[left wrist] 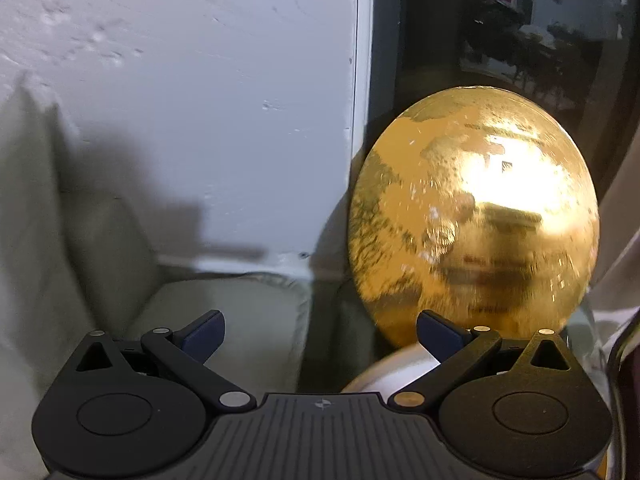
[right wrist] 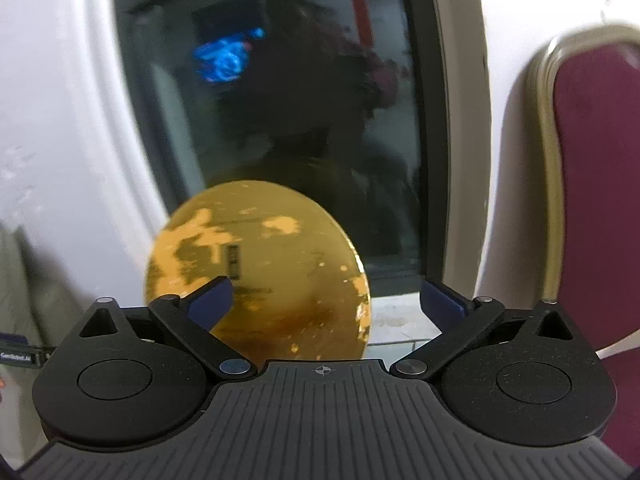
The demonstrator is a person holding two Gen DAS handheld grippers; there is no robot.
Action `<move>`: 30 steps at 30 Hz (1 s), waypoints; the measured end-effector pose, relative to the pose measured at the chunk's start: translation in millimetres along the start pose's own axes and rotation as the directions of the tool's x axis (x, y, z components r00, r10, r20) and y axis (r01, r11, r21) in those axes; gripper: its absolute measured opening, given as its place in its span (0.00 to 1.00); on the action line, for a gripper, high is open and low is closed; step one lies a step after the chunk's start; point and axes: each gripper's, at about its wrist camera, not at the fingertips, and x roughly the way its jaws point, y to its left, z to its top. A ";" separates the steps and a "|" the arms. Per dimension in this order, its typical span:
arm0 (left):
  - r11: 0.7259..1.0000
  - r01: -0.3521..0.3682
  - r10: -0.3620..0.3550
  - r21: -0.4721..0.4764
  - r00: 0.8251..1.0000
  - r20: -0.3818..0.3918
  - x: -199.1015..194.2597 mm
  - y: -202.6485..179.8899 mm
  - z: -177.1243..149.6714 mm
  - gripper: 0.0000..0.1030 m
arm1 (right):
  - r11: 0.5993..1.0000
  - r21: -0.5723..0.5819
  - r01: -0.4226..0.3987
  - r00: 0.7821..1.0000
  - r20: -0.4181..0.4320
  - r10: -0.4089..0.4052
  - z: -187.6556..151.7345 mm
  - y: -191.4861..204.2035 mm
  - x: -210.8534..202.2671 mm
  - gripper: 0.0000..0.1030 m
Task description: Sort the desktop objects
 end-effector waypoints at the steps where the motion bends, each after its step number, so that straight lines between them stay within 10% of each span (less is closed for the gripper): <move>1: 1.000 0.016 -0.016 -0.009 1.000 -0.002 11.4 -0.8 3.2 0.99 | 1.000 0.023 -0.008 1.000 0.000 0.008 0.4 -4.2 12.4 0.98; 14: 0.983 0.181 -0.175 -0.044 0.979 0.101 127.2 -1.9 15.6 0.99 | 0.984 0.149 -0.098 0.995 0.021 0.096 -27.7 -43.2 153.8 1.00; 30: 0.950 0.309 -0.296 -0.041 0.935 0.195 157.1 -24.3 14.4 1.00 | 0.967 0.172 -0.187 0.982 0.017 0.187 -40.9 -45.4 223.0 1.00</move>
